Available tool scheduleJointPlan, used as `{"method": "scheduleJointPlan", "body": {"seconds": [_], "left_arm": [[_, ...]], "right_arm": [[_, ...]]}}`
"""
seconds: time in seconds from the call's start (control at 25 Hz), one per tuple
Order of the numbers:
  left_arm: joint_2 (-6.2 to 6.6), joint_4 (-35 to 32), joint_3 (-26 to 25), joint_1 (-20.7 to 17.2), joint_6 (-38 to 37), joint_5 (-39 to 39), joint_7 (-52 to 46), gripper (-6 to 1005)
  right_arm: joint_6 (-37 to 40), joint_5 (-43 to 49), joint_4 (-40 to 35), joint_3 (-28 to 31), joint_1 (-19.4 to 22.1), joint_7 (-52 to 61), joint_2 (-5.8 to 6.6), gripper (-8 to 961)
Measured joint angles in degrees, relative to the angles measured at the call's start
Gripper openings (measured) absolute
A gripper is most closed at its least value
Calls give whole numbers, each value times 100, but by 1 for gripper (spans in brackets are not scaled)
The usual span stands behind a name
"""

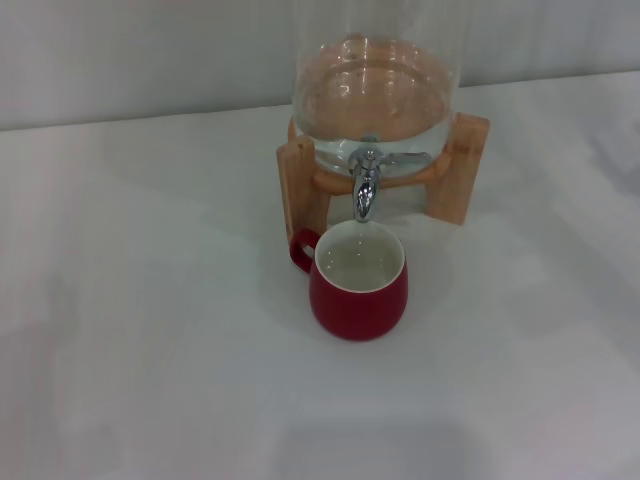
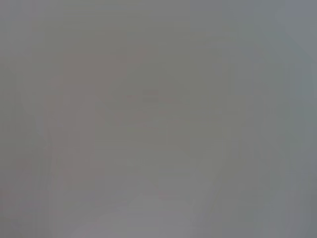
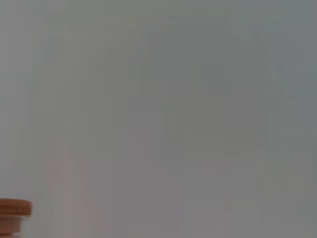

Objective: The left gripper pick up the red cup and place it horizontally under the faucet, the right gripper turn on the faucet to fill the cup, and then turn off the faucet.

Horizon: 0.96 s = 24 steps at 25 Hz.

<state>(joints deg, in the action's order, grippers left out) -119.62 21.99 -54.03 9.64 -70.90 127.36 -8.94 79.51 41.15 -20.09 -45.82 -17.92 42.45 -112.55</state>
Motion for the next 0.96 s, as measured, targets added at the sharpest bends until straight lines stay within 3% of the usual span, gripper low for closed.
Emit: {"method": "scheduleJointPlan", "body": {"seconds": [0.64,0.96], "left_arm": [[4,-2,16,-197,-213,1,-79,725],[9,-8,15,-229,-276,-7,-133,879]], "right_arm": [[53,-49,0,271,189,-10,-201,800],[54,-49,6,285,195,-9,-211,800]]}}
